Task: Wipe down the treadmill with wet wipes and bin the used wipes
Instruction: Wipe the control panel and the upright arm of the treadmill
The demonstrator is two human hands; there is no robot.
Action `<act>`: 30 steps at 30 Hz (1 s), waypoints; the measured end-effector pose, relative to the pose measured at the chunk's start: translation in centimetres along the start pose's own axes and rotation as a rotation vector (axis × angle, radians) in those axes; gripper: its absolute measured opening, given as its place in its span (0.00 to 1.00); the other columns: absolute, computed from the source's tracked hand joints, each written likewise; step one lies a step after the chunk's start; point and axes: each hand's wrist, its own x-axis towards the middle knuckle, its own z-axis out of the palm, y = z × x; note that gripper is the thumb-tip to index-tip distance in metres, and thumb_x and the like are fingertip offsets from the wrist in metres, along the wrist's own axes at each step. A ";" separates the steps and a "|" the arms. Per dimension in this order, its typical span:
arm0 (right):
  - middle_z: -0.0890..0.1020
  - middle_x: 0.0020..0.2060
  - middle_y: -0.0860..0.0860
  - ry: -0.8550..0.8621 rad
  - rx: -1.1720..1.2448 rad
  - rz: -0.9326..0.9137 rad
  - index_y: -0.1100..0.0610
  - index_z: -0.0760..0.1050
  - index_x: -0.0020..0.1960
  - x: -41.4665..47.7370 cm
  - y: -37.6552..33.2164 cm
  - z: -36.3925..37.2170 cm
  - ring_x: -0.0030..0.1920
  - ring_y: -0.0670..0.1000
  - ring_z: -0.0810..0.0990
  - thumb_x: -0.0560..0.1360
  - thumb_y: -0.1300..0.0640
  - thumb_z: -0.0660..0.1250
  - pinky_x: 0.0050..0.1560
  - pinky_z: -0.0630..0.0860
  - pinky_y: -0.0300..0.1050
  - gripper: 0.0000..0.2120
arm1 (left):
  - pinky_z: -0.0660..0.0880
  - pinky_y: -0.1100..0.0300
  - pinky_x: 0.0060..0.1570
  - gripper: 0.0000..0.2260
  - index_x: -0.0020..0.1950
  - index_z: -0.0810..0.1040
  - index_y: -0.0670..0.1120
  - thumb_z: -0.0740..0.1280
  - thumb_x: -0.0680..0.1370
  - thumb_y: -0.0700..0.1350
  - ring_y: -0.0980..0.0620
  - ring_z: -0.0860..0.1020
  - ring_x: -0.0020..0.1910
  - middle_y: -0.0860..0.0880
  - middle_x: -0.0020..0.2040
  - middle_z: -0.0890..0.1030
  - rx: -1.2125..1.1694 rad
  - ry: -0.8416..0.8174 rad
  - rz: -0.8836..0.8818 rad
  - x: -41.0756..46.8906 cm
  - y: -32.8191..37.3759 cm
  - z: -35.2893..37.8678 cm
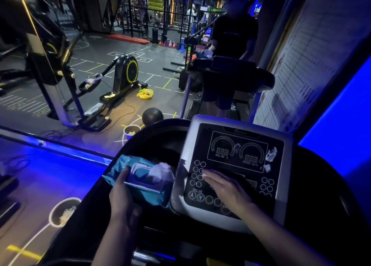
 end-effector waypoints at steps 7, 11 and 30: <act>0.82 0.56 0.53 0.516 0.057 0.165 0.59 0.84 0.57 5.7 -0.8 -5.0 0.56 0.49 0.79 0.75 0.65 0.69 0.61 0.77 0.39 0.12 | 0.84 0.46 0.45 0.18 0.63 0.84 0.43 0.75 0.77 0.52 0.41 0.86 0.49 0.42 0.54 0.87 -0.012 0.031 0.027 -1.6 0.1 1.7; 0.82 0.57 0.54 0.594 -0.010 0.358 0.61 0.83 0.58 8.2 1.7 -6.6 0.57 0.53 0.78 0.72 0.71 0.70 0.64 0.72 0.37 0.15 | 0.84 0.47 0.35 0.17 0.62 0.84 0.43 0.74 0.78 0.51 0.42 0.86 0.44 0.42 0.53 0.87 0.014 0.008 0.030 -2.0 -0.1 2.2; 0.80 0.52 0.42 0.226 -0.087 0.129 0.52 0.81 0.47 0.3 -3.4 0.9 0.51 0.49 0.78 0.82 0.55 0.65 0.51 0.76 0.48 0.08 | 0.80 0.34 0.59 0.29 0.66 0.84 0.43 0.79 0.69 0.56 0.38 0.86 0.58 0.41 0.59 0.87 -0.024 0.022 -0.013 0.7 -0.6 -0.1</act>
